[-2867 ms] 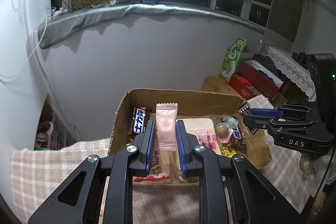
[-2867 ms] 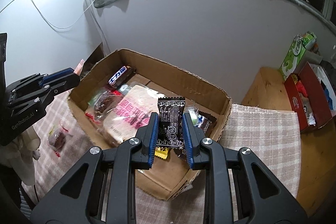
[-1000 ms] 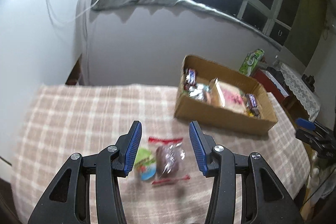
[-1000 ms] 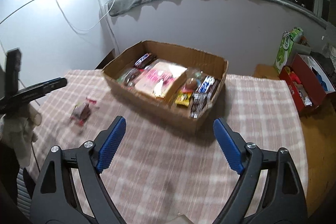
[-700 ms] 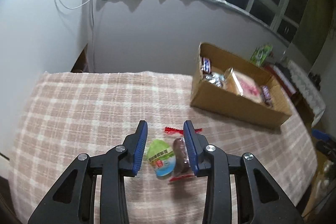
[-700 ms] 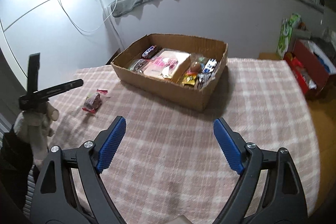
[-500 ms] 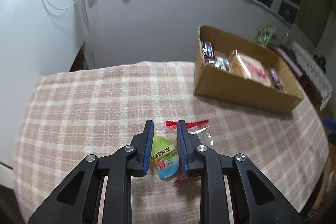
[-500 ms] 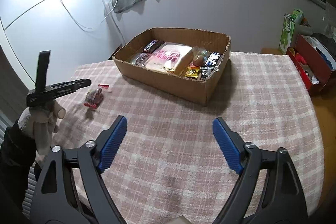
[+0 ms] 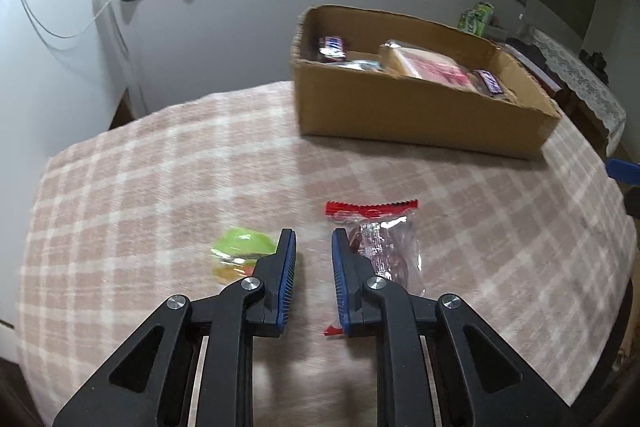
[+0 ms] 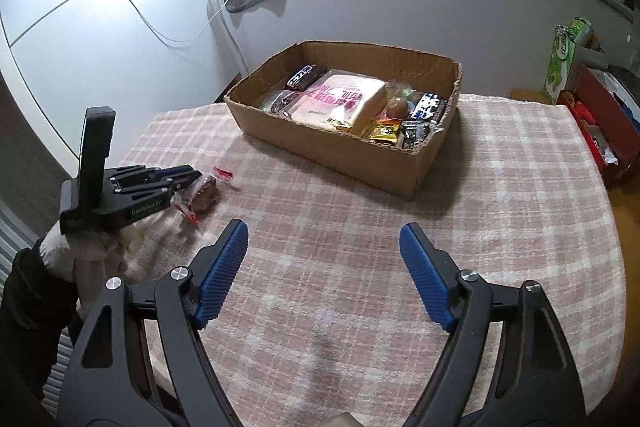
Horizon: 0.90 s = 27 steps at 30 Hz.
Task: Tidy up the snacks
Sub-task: 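Grasp the green candy pouch with the left gripper while the right grasps the bagged pastry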
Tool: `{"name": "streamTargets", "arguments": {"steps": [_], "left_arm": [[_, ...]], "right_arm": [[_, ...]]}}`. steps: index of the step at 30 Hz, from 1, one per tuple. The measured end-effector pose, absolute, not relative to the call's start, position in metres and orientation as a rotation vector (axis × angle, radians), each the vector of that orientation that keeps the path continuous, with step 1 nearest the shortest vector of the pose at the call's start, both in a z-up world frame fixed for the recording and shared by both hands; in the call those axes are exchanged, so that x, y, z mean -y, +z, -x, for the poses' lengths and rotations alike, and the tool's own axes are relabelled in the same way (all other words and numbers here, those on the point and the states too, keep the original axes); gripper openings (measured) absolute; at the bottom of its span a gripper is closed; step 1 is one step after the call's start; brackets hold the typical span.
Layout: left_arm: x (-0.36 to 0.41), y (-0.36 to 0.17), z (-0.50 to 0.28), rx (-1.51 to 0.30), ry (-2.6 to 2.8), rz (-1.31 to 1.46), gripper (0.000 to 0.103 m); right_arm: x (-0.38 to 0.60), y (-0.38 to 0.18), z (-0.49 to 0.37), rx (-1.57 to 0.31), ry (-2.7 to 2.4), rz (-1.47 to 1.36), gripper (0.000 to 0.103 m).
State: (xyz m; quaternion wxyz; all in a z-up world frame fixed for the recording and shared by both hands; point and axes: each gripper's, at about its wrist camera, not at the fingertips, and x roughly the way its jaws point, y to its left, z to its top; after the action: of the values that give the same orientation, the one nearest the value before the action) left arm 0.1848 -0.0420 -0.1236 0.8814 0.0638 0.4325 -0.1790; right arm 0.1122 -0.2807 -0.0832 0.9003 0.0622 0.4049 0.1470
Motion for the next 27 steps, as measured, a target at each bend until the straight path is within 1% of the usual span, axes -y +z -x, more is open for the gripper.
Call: {"name": "streamTargets", "arguments": {"steps": [8, 9, 11, 13, 14, 15, 21, 27], "left_arm": [[0.059, -0.129, -0.166, -0.886, -0.404, -0.024, 0.016], [0.059, -0.129, -0.165, -0.887, -0.41, -0.016, 0.02], [0.055, -0.123, -0.158, -0.869, -0.409, 0.007, 0.02], [0.039, -0.112, -0.15, -0.836, -0.41, 0.05, 0.025], [0.031, -0.108, -0.146, -0.824, -0.4, 0.063, 0.032], [0.018, -0.103, -0.141, -0.808, -0.382, 0.081, 0.035], [-0.046, -0.091, -0.127, -0.78, -0.295, 0.18, 0.035], [-0.056, -0.099, -0.126, -0.808, -0.28, 0.195, 0.035]], "right_arm": [[0.27, -0.091, -0.118, -0.861, 0.315, -0.13, 0.081], [0.269, -0.092, -0.118, -0.862, 0.315, -0.129, 0.081], [0.266, -0.092, -0.119, -0.866, 0.318, -0.132, 0.081], [0.262, -0.092, -0.118, -0.87, 0.325, -0.133, 0.081], [0.259, -0.092, -0.117, -0.871, 0.33, -0.127, 0.081], [0.254, -0.093, -0.117, -0.874, 0.337, -0.116, 0.081], [0.217, -0.106, -0.126, -0.928, 0.391, -0.098, 0.081], [0.179, -0.125, -0.151, -1.001, 0.423, -0.145, 0.081]]}}
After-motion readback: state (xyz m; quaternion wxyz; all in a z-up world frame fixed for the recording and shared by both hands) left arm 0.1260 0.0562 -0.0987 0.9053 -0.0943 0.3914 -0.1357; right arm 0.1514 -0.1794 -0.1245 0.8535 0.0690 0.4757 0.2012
